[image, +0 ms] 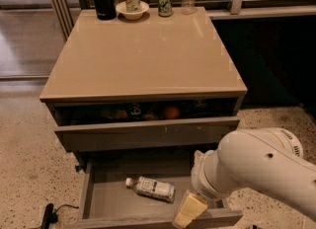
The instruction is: Pick blue plastic bottle from middle drawer and place on counter
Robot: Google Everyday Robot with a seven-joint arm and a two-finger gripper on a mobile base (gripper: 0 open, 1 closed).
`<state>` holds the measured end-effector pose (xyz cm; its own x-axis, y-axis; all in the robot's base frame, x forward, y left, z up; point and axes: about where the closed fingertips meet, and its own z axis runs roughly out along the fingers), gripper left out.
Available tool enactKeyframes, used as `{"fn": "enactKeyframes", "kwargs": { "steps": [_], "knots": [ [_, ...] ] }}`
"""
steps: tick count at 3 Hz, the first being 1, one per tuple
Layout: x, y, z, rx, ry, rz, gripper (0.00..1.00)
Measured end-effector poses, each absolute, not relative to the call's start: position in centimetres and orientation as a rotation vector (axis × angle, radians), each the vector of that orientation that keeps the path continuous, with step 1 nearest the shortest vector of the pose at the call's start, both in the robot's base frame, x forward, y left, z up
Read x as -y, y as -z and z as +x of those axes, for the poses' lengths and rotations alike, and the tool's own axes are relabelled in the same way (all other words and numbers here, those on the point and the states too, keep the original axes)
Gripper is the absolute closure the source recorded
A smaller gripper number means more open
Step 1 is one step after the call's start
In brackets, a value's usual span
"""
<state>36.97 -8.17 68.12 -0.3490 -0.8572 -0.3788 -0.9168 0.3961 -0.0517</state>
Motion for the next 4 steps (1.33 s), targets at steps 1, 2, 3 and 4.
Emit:
{"fn": "enactKeyframes", "kwargs": {
  "steps": [1, 2, 3, 4],
  "knots": [
    [7.3, -64.7, 37.9, -2.25, -0.294, -1.516, 0.0],
    [7.0, -62.5, 40.6, -2.168, -0.409, -1.434, 0.0],
    [6.5, -58.8, 40.9, -2.098, -0.505, -1.489, 0.0],
    [6.3, -58.1, 40.9, -2.089, -0.513, -1.499, 0.0]
  ]
}}
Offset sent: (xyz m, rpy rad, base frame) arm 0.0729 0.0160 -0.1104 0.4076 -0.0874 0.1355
